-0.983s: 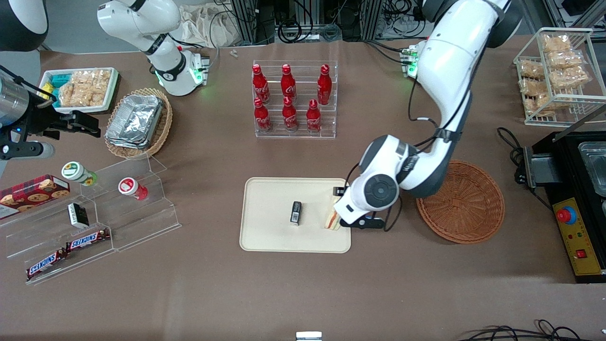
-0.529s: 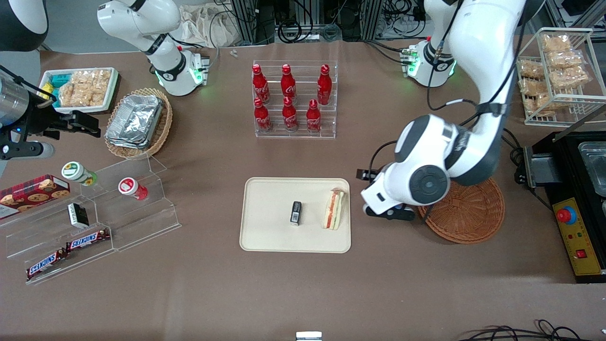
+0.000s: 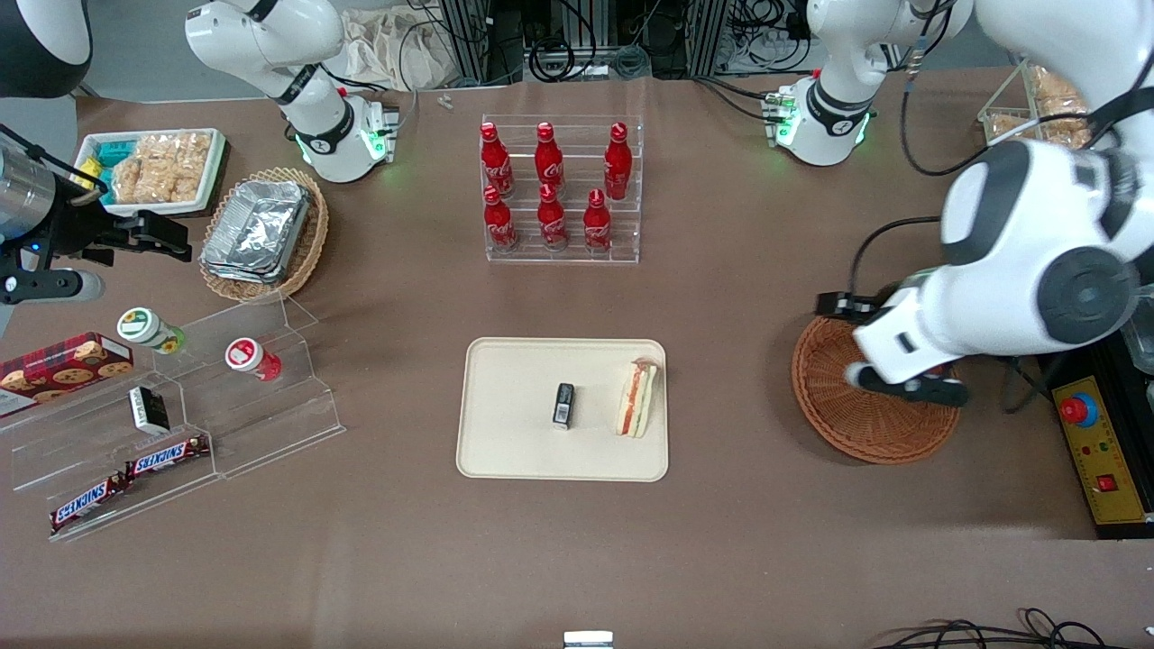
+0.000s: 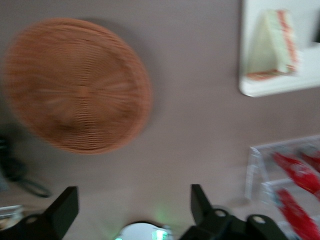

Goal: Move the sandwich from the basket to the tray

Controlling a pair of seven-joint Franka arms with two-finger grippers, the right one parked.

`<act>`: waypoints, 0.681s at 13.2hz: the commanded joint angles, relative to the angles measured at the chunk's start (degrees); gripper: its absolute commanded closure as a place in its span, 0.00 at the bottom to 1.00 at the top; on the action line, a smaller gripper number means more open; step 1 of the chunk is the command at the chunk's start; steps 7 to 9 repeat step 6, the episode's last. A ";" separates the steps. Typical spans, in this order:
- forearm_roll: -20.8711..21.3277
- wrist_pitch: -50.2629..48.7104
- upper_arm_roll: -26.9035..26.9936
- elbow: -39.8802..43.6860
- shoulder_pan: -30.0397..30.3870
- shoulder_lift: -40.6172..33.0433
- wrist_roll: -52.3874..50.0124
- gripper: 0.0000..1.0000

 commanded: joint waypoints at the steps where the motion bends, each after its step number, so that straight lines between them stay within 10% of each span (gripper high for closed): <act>1: 5.52 -0.60 -0.62 -0.95 3.14 -2.16 0.86 0.00; 9: 4.39 -1.05 -0.62 -1.12 9.66 -4.10 0.51 0.00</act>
